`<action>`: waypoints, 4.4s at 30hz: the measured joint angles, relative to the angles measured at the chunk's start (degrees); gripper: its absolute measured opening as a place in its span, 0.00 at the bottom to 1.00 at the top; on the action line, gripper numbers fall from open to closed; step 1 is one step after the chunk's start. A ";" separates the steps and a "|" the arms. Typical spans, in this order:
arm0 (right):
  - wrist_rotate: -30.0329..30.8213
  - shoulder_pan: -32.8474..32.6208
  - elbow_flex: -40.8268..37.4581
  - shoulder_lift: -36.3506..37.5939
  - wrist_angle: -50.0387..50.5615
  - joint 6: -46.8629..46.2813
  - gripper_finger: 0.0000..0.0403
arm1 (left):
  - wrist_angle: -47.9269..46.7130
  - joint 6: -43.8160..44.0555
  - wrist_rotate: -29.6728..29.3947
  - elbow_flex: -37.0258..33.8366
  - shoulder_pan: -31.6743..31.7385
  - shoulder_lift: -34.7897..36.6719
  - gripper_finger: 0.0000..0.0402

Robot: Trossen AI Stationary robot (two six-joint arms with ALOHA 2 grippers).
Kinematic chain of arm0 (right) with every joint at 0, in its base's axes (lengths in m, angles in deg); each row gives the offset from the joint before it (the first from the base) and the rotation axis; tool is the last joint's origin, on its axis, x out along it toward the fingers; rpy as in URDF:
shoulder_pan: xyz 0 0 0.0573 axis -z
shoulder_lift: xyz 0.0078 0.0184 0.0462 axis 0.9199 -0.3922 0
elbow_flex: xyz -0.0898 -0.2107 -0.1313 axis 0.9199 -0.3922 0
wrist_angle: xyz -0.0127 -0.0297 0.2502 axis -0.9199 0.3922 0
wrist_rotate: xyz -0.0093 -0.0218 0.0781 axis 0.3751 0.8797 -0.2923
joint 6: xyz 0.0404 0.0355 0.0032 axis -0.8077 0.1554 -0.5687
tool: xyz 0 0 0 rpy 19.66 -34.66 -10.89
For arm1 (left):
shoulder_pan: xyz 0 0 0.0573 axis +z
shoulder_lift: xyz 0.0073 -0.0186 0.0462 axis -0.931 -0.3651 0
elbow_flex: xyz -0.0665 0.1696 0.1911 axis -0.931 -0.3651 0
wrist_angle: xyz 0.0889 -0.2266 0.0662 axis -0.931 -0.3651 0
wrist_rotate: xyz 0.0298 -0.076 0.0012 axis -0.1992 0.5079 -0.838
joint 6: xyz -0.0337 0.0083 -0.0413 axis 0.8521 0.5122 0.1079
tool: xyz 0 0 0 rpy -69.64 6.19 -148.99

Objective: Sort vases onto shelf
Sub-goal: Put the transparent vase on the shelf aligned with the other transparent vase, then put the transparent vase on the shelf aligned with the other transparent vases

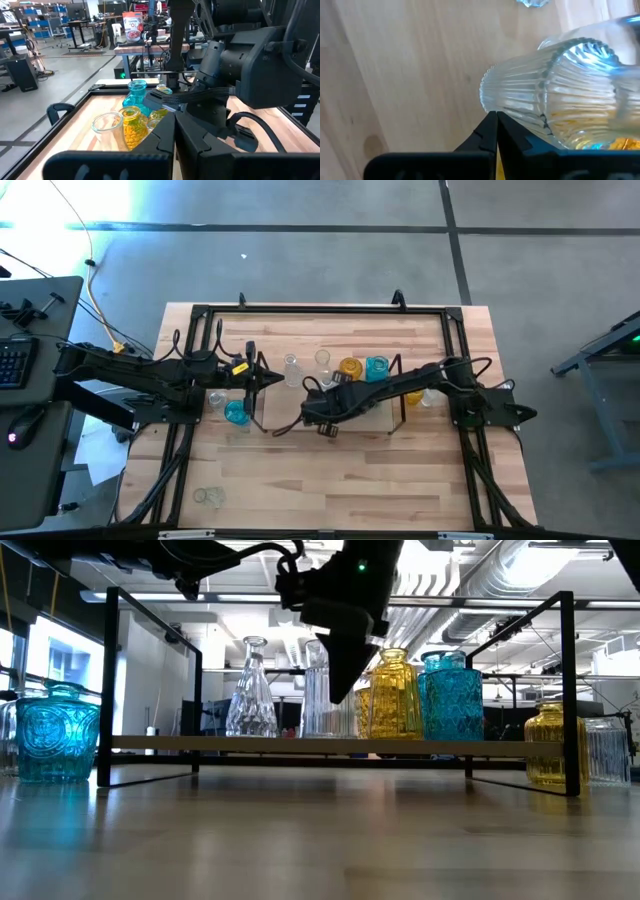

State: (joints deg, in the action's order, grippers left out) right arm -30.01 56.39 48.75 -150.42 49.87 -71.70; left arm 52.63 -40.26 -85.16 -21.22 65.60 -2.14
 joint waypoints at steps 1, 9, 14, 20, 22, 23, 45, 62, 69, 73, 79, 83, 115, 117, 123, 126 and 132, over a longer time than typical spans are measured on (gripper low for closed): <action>0.02 0.03 0.00 0.00 -0.04 0.00 0.00 | 0.00 0.01 0.00 0.00 0.00 0.00 0.00; 0.10 0.60 0.00 0.00 -1.38 0.18 0.00 | 0.00 0.01 0.00 0.00 0.00 0.00 0.00; 0.28 0.84 0.00 0.00 -2.59 1.48 0.00 | 0.02 0.01 0.00 0.00 0.00 0.00 0.00; 0.27 0.69 0.00 0.00 -4.41 3.17 0.00 | 0.04 0.01 0.00 0.00 0.00 0.00 0.00; 0.03 0.31 0.46 0.00 -3.51 4.09 0.00 | 0.02 0.01 0.00 0.00 0.00 0.00 0.00; -0.24 0.07 1.08 0.00 -2.46 4.57 0.00 | -0.07 0.01 0.00 0.00 0.00 0.00 0.00; -6.98 -9.81 -30.86 25.65 -42.57 14.73 0.00 | -10.34 -2.35 7.55 4.33 -2.94 -0.01 0.00; 5.00 -14.00 -49.84 43.23 -52.55 18.40 0.00 | -60.06 13.23 -0.76 32.38 -24.13 -9.10 0.00; 5.94 -13.89 -50.56 43.10 -52.68 18.77 0.00 | -80.05 35.66 4.99 42.23 -32.57 -17.68 0.01; 6.43 -13.91 -50.56 43.10 -52.77 19.29 0.00 | -81.20 47.78 7.76 43.69 -36.86 -19.63 0.05; 6.94 -13.91 -50.56 43.08 -53.18 19.92 0.00 | -81.40 61.41 9.72 43.60 -44.25 -22.80 0.18; 8.01 -13.91 -50.56 43.08 -53.16 20.40 0.00 | -81.40 67.96 10.60 43.58 -47.96 -25.58 0.27; 7.88 -13.89 -50.56 43.06 -53.36 21.12 0.00 | -82.50 75.02 16.71 43.52 -53.88 -37.05 0.32; 7.86 -13.90 -50.56 43.04 -53.35 21.12 0.00 | -82.92 74.63 16.03 43.49 -53.88 -37.05 0.31; 7.81 -13.89 -50.56 43.04 -53.25 20.98 0.00 | -80.80 72.99 16.59 40.94 -53.82 -37.01 0.21; 7.81 -13.91 -50.56 43.04 -53.20 21.07 0.00 | -79.25 72.41 17.46 39.49 -53.77 -37.03 0.15; 7.81 -13.91 -50.56 43.04 -53.02 21.12 0.00 | -77.73 68.45 18.33 38.97 -52.10 -36.67 0.03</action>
State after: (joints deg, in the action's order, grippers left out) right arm -22.20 42.49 -1.81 -107.39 -3.15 -50.58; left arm -25.10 28.18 -66.83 17.75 13.50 -38.81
